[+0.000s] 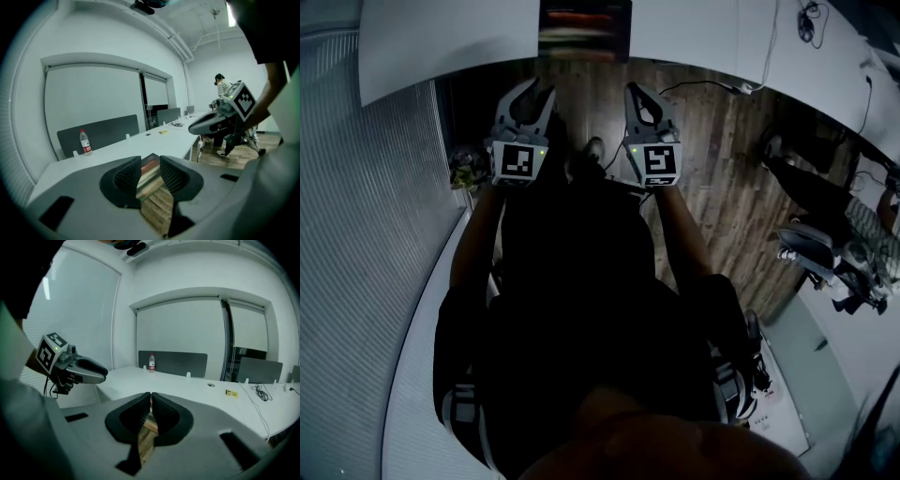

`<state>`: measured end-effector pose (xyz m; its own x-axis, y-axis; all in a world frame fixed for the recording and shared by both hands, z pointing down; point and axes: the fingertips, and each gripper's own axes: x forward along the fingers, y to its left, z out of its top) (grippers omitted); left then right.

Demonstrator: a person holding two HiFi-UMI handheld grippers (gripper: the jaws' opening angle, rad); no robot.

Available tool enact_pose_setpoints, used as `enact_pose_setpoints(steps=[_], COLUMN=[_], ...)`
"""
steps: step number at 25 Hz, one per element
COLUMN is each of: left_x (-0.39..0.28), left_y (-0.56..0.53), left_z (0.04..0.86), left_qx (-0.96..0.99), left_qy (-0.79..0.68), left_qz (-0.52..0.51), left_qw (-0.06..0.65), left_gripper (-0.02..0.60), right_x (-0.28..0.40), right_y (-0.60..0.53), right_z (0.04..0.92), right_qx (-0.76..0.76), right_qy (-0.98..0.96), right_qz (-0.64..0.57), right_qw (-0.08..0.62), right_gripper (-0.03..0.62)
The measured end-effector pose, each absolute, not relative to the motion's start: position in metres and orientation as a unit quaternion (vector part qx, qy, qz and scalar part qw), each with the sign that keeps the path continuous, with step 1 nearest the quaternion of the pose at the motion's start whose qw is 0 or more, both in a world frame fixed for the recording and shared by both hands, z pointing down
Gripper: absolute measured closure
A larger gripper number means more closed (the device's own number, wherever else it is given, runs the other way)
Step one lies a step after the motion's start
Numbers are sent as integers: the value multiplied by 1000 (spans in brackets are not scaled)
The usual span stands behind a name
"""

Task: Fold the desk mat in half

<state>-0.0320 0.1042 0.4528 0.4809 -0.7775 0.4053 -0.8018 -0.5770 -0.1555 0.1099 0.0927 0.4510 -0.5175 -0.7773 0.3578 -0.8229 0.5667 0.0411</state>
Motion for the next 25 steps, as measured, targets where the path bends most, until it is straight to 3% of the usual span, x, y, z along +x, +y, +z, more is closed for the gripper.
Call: enact_pose_setpoints(steps=[7, 17, 25], left_x=[-29, -28, -44], left_y=[88, 66, 53], left_z=[518, 631, 654], left_qx=[871, 861, 845], left_qy=[-391, -330, -306], left_qz=[296, 386, 436], left_qw=[-6, -28, -44], left_gripper=[425, 416, 416], right_x=[103, 109, 101], right_y=[72, 53, 46], right_z=[508, 625, 657], right_qx=[435, 360, 296], right_qy=[-863, -839, -811], right_qz=[37, -53, -125], right_qw=[254, 406, 488], right_gripper=[535, 499, 484])
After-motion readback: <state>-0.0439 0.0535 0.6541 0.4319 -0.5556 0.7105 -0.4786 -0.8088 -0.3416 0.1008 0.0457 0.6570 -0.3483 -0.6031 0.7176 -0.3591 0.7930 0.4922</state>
